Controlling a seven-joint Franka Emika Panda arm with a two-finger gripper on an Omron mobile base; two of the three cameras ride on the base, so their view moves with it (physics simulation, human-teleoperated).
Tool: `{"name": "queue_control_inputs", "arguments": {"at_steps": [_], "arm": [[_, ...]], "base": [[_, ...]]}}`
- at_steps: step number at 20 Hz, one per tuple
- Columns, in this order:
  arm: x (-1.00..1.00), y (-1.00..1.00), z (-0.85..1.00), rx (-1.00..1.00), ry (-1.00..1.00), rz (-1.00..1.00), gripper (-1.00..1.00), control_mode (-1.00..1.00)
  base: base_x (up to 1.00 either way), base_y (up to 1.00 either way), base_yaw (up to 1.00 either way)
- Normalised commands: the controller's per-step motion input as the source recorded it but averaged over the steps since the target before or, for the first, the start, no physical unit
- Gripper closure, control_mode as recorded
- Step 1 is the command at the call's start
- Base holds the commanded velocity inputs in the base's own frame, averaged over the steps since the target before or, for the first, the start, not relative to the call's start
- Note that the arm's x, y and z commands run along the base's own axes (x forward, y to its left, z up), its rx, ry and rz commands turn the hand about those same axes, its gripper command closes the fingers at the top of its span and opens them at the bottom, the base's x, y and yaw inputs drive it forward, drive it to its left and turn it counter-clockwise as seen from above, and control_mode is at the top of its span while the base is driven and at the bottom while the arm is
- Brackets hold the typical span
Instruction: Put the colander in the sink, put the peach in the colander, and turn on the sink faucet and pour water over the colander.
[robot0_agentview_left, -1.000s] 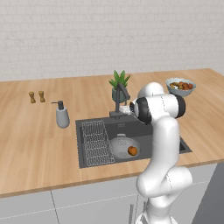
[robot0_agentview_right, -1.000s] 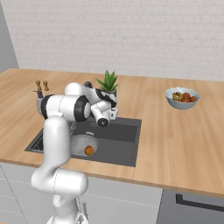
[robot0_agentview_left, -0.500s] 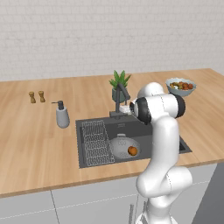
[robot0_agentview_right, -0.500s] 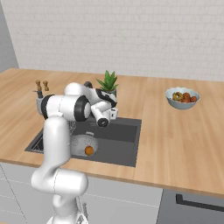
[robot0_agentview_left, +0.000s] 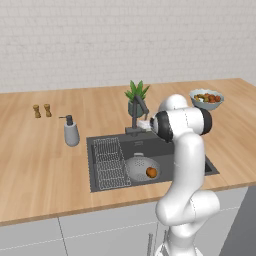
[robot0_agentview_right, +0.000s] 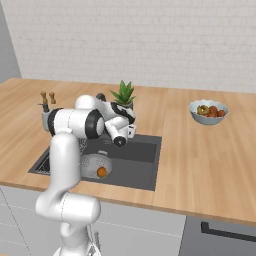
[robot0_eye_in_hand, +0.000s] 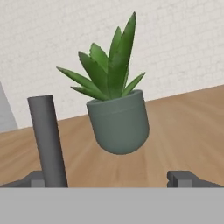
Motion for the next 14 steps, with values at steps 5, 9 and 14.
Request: {"name": "queue_control_inputs", "arguments": {"at_steps": [5,9,14], "arm": [[0.03,-0.95,0.0,0.1,0.0,0.0,-1.0,-1.0],[0.02,-0.94,0.0,0.1,0.0,0.01,-1.0,-1.0],[0.0,-0.76,0.0,0.06,0.0,0.0,-1.0,-1.0]], "base": [[0.0,0.0,0.0],[0.0,0.0,0.0],[0.0,0.0,0.0]]}}
